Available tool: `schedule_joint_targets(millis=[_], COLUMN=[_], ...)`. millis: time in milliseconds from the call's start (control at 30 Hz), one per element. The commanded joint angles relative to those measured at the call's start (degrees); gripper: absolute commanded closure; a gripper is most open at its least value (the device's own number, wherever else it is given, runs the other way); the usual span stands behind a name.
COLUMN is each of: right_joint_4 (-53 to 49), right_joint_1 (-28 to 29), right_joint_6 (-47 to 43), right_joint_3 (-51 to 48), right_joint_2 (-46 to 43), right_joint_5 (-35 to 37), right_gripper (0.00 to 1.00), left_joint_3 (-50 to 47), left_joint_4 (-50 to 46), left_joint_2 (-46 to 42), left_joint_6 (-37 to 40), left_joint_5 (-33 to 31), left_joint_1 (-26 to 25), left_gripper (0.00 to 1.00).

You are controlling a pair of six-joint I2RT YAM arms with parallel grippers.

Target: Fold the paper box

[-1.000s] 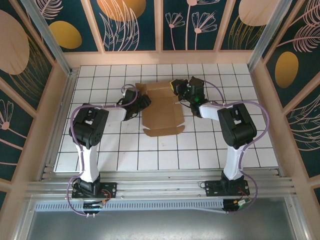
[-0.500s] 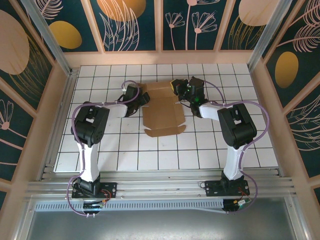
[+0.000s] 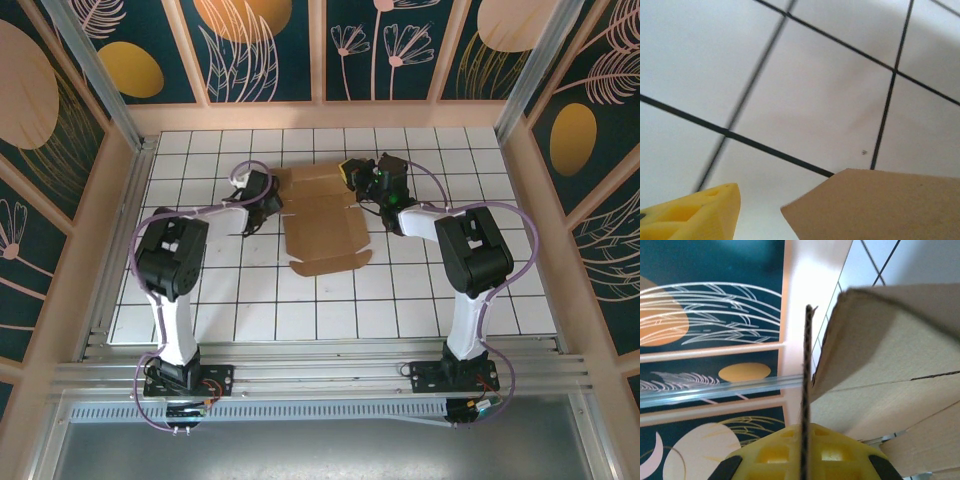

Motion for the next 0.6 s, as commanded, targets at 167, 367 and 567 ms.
schedule_joint_targets(millis=[167, 367, 567], right_joint_4=[-5.53, -5.7, -5.39], right_joint_1=[0.27, 0.26, 0.19], right_joint_6=[-1.59, -1.62, -1.83], right_joint_3=[-0.27, -0.48, -0.54], right_joint_2=[-0.37, -0.51, -0.16], right_joint_5=[0.23, 0.49, 0.6], right_gripper=[0.97, 0.97, 0.97], left_joint_3=[-2.31, -6.98, -26.4], left_joint_4=[-2.49, 5.93, 17.62], left_joint_2=[-7.61, -11.09, -28.7], left_joint_6=[2.48, 1.06, -11.61], left_joint_5=[-0.74, 23.42, 22.6], left_joint_1=[8.54, 10.9, 8.16], left_gripper=[0.36, 0.56, 0.65])
